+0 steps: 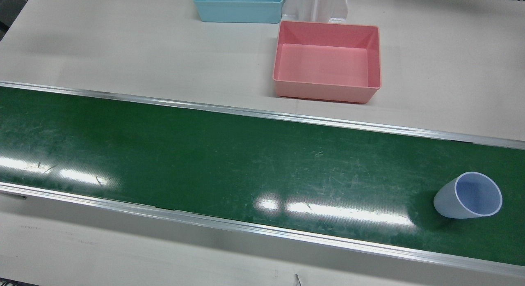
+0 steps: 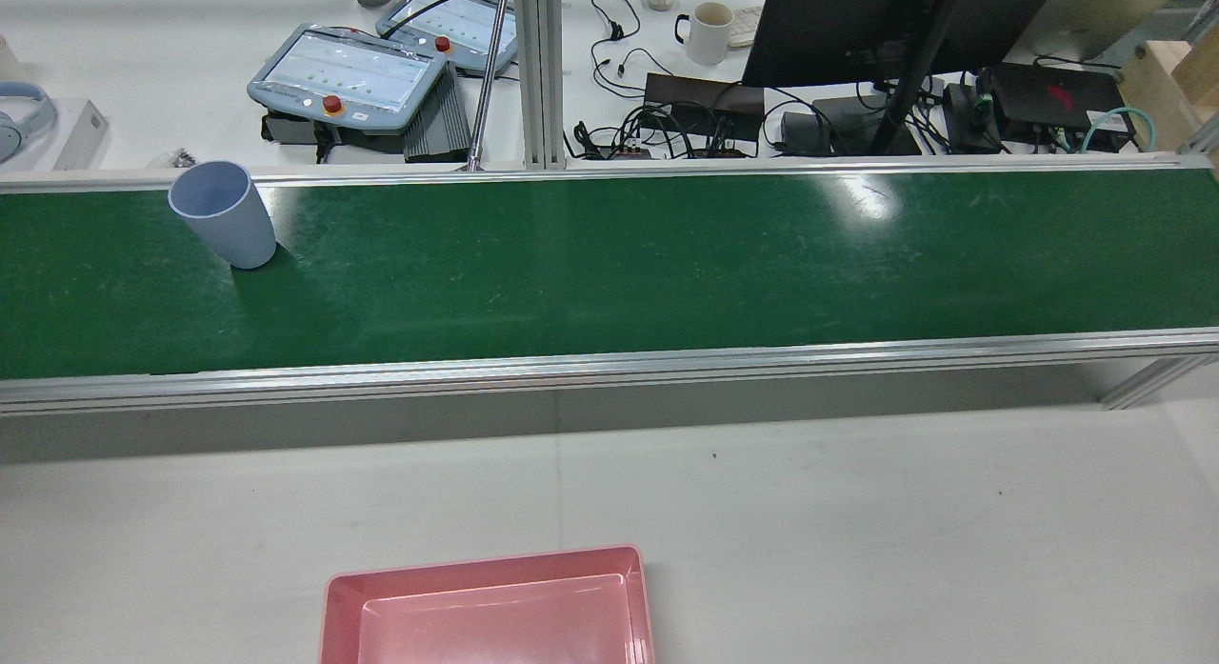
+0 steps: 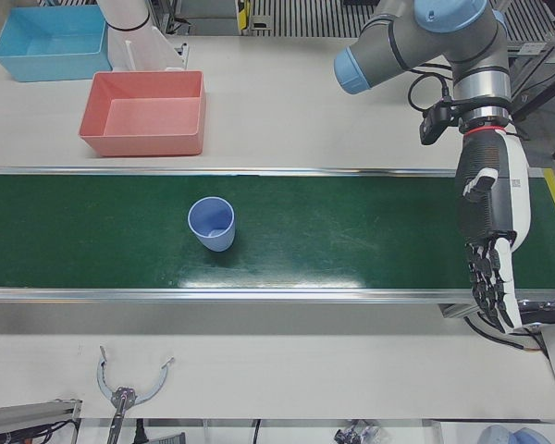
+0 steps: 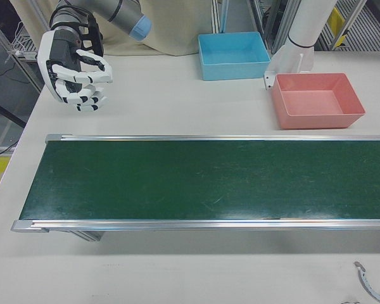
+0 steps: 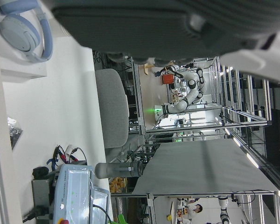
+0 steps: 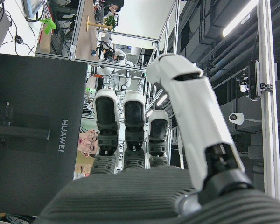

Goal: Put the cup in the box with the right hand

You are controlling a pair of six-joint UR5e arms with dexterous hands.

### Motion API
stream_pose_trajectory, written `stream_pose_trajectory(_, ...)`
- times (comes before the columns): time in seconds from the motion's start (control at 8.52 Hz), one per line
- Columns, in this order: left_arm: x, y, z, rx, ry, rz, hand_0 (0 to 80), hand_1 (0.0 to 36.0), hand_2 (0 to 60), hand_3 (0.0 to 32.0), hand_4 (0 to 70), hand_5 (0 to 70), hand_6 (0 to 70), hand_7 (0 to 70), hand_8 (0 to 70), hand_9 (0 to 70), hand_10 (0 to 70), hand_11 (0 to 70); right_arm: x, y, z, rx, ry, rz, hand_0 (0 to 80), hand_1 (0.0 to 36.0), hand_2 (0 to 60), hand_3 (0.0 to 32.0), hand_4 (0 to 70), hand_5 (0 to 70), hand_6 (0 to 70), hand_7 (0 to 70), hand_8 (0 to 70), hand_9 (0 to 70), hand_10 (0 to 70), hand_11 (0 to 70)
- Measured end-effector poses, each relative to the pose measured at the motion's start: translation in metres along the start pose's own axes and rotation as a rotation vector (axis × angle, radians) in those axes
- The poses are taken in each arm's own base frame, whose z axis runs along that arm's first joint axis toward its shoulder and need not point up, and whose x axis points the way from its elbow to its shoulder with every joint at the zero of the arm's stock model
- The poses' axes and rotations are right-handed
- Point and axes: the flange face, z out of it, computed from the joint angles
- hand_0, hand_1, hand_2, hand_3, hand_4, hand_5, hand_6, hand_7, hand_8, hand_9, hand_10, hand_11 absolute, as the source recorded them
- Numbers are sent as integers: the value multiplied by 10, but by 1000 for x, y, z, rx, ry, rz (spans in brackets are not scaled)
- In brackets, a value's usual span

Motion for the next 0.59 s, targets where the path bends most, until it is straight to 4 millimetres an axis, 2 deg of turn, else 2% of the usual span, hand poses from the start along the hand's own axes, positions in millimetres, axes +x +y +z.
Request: stream_pose_trajectory(0.59,0,0,0,0,0,0,0,0,0,0,0,0,0,0,0,0,0,0,0,0,0,0,0,0,800,360,355,0,320,212,226,700,449,572,351,527)
